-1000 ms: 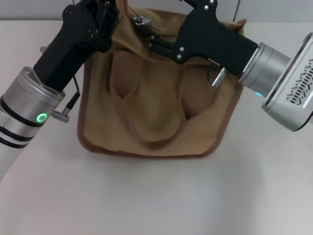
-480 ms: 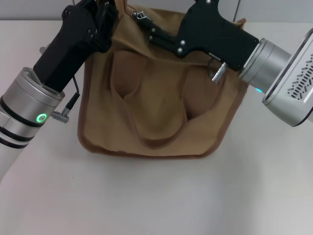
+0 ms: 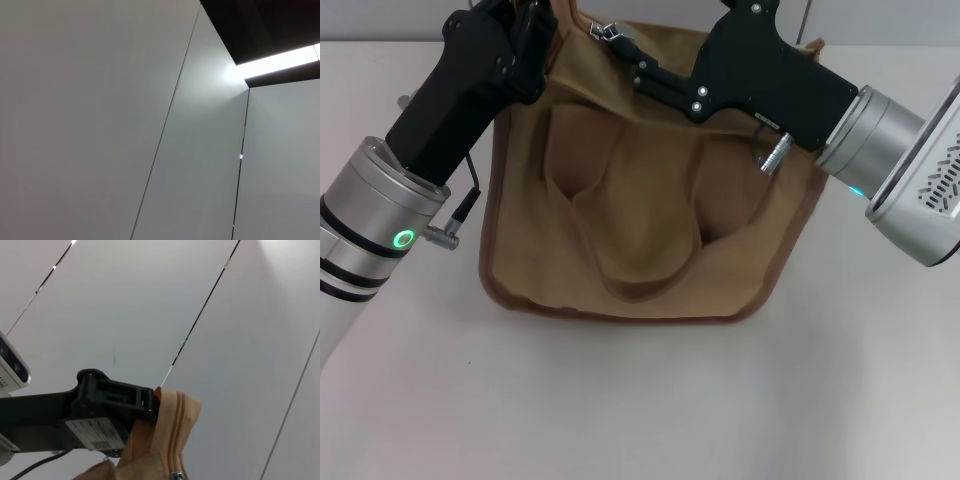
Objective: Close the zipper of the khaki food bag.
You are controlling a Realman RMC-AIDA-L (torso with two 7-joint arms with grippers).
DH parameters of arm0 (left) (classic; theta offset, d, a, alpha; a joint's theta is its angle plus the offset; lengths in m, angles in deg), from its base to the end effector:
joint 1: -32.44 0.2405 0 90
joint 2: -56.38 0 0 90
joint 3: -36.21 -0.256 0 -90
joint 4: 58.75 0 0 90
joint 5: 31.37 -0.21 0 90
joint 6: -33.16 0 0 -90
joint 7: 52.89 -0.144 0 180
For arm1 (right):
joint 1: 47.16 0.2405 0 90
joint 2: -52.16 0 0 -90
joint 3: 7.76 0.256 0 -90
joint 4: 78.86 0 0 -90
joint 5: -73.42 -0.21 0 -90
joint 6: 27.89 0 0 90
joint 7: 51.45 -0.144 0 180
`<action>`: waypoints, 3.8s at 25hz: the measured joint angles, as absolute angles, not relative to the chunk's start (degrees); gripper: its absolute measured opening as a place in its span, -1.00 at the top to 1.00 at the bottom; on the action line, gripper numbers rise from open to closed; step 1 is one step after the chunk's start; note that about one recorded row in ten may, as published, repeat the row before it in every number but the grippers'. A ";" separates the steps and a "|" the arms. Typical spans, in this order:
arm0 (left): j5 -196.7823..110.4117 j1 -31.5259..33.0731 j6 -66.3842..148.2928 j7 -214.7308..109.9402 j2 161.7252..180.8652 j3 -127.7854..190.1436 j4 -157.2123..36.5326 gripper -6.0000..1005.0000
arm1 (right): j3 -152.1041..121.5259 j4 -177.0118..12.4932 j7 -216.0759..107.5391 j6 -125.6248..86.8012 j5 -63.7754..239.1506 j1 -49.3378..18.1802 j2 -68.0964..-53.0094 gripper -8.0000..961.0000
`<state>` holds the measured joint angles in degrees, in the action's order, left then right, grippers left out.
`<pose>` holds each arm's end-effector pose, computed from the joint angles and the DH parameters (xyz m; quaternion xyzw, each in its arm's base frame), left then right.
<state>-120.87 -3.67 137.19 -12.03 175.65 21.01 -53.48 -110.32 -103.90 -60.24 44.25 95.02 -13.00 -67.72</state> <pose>-0.2061 0.3124 -0.0144 -0.7194 -0.1472 -0.6220 0.2720 0.1538 0.3542 -0.0596 -0.8300 -0.1518 0.3917 0.3668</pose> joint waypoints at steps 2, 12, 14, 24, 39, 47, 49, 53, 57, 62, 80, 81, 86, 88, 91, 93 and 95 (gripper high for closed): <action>-120.86 -3.68 137.04 -12.02 175.64 21.01 -53.48 0.82 | -110.34 -103.91 -60.24 44.24 95.02 -13.01 -67.73 -0.58; -120.84 -3.92 136.69 -12.03 175.64 21.09 -53.48 0.82 | -110.37 -103.92 -60.24 44.99 95.12 -13.16 -67.72 -0.58; -120.84 -3.94 136.68 -12.03 175.64 21.10 -53.50 0.82 | -110.13 -103.91 -60.24 45.11 94.97 -13.30 -67.72 -0.58; -120.86 -3.99 136.51 -12.03 175.64 21.62 -53.54 0.81 | -108.95 -103.86 -59.67 44.25 94.97 -13.59 -67.72 -0.58; -121.25 -4.09 136.33 -12.03 175.64 21.63 -53.48 0.80 | -110.16 -106.06 -59.88 40.03 94.97 -12.29 -67.72 -0.58; -121.28 -4.12 136.33 -12.03 175.65 21.62 -53.48 0.80 | -110.83 -106.00 -59.66 39.87 95.00 -12.27 -67.72 -0.58; -121.28 -4.12 136.33 -12.03 175.65 21.62 -53.48 0.80 | -110.63 -106.01 -59.66 39.86 95.03 -12.27 -67.72 -0.58; -121.18 -4.12 136.33 -12.03 175.65 21.62 -53.48 0.80 | -109.91 -106.23 -59.51 39.85 94.23 -12.22 -67.72 -0.58; -121.13 -4.09 136.32 -12.01 175.64 21.62 -53.48 0.79 | -109.92 -106.26 -59.47 39.85 93.83 -12.21 -67.73 -0.58; -121.01 -4.07 136.23 -12.01 175.65 21.62 -53.48 0.79 | -111.41 -106.82 -59.45 39.85 93.84 -12.17 -67.72 -0.58; -120.89 -4.12 135.76 -12.02 175.65 22.26 -53.48 0.78 | -112.96 -106.30 -56.48 40.26 94.16 -12.40 -67.73 -0.56; -120.89 -4.12 135.76 -12.02 175.65 22.26 -53.48 0.78 | -112.96 -106.30 -56.48 40.26 94.16 -12.40 -67.73 -0.47; -120.94 -4.12 135.60 -12.02 175.65 22.41 -53.48 0.78 | -113.74 -106.38 -55.82 40.20 94.17 -12.41 -67.73 0.06; -120.95 -4.14 135.60 -12.04 175.65 22.41 -53.48 0.78 | -113.96 -106.41 -55.81 40.08 94.17 -12.30 -67.73 0.40; -120.90 -4.07 135.60 -12.10 175.65 22.42 -53.48 0.77 | -114.01 -106.41 -55.79 39.99 94.17 -12.19 -67.73 0.52; -120.87 -4.01 135.60 -12.11 175.65 22.42 -53.48 0.77 | -114.02 -106.42 -55.78 39.98 94.17 -12.18 -67.73 0.61; -120.85 -3.99 135.60 -12.11 175.65 22.42 -53.48 0.77 | -114.02 -106.40 -55.77 39.98 94.17 -12.18 -67.73 0.69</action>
